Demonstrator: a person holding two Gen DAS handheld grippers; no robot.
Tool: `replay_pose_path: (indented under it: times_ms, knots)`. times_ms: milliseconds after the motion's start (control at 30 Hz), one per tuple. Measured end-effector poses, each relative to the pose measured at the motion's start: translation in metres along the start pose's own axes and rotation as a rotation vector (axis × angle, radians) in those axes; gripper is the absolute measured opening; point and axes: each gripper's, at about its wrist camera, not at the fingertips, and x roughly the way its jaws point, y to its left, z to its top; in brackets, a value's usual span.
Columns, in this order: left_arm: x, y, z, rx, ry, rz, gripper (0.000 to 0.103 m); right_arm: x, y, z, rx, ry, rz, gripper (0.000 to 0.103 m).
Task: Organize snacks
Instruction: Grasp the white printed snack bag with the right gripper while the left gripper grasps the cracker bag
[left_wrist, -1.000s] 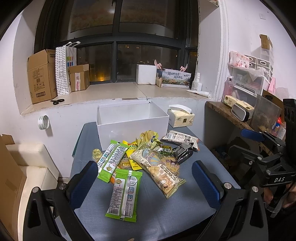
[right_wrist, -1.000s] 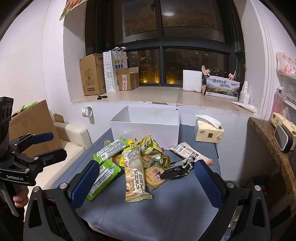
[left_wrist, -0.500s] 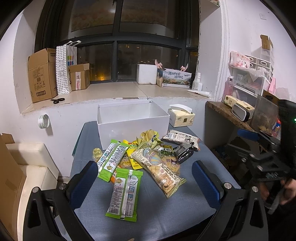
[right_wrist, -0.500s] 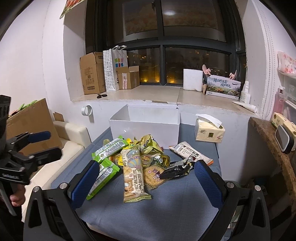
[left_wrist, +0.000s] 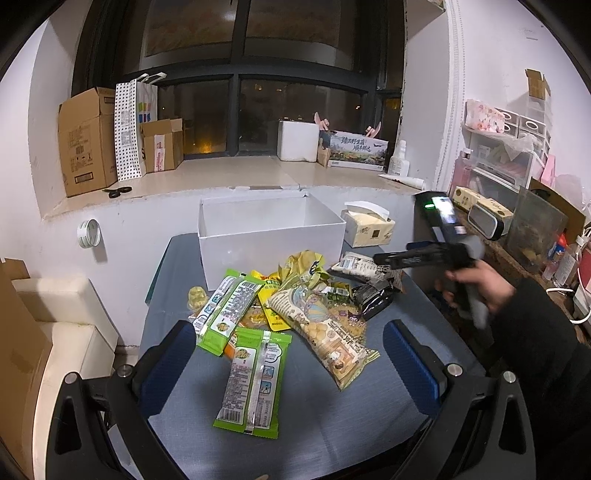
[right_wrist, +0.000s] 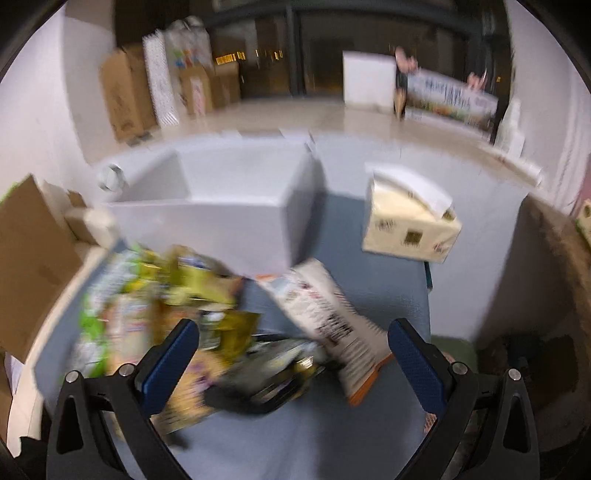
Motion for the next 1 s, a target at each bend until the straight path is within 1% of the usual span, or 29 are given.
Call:
replay_pose_path:
  times_ms: [67,100,167,200,233,267,300,333,367,400,433,533,567,600,667,767,900,1000]
  knots:
    - [0.005,0.002,-0.001,-0.001,0.017,0.01,0.103,0.024,-0.009,0.005,-0.012,0.032,-0.024,0.103]
    - [0.006,0.003,-0.002,0.001,0.023,0.017,0.103,0.039,-0.015,0.008,-0.007,0.061,-0.028,0.103]
    - [0.009,0.006,-0.003,-0.003,0.03,0.033,0.103,0.059,-0.023,0.009,0.031,0.11,0.005,0.103]
    - [0.009,0.008,-0.003,-0.009,0.032,0.033,0.103,0.069,-0.028,0.008,0.063,0.135,0.038,0.103]
    - [0.01,0.01,-0.004,-0.016,0.034,0.034,0.103,0.074,-0.029,0.008,0.076,0.147,0.054,0.102]
    - [0.012,0.011,-0.004,-0.021,0.038,0.036,0.103,0.08,-0.03,0.006,0.088,0.164,0.069,0.099]
    - [0.013,0.011,-0.005,-0.022,0.042,0.037,0.103,0.086,-0.03,0.003,0.091,0.183,0.08,0.093]
    - [0.015,0.011,-0.005,-0.021,0.046,0.039,0.103,0.089,-0.028,0.0,0.083,0.194,0.088,0.09]
    - [0.016,0.011,-0.006,-0.02,0.05,0.039,0.103,0.089,-0.026,-0.001,0.065,0.184,0.083,0.086]
    - [0.017,0.01,-0.006,-0.019,0.054,0.038,0.103,0.086,-0.024,-0.003,0.047,0.17,0.087,0.078]
    - [0.018,0.009,-0.007,-0.017,0.058,0.035,0.103,0.083,-0.022,-0.004,0.041,0.167,0.095,0.075]
    - [0.022,0.006,-0.008,-0.018,0.067,0.027,0.103,0.071,-0.019,-0.008,0.011,0.153,0.085,0.06]
    - [0.024,0.006,-0.008,-0.024,0.07,0.018,0.103,0.067,-0.018,-0.009,-0.002,0.144,0.074,0.05]
    - [0.027,0.005,-0.008,-0.028,0.075,0.01,0.103,0.061,-0.018,-0.01,-0.009,0.138,0.064,0.044]
    - [0.036,0.003,-0.008,-0.029,0.093,-0.003,0.103,0.048,-0.019,-0.013,-0.009,0.117,0.06,0.041]
    - [0.053,-0.003,-0.006,-0.033,0.113,-0.02,0.103,0.017,-0.018,-0.013,-0.014,0.057,0.035,0.041]
    - [0.083,-0.013,-0.001,-0.051,0.15,-0.046,0.103,-0.034,-0.026,-0.022,0.035,-0.059,0.015,0.04]
    - [0.113,-0.019,0.003,-0.089,0.194,-0.034,0.103,-0.081,-0.036,-0.032,0.092,-0.167,0.005,0.04]
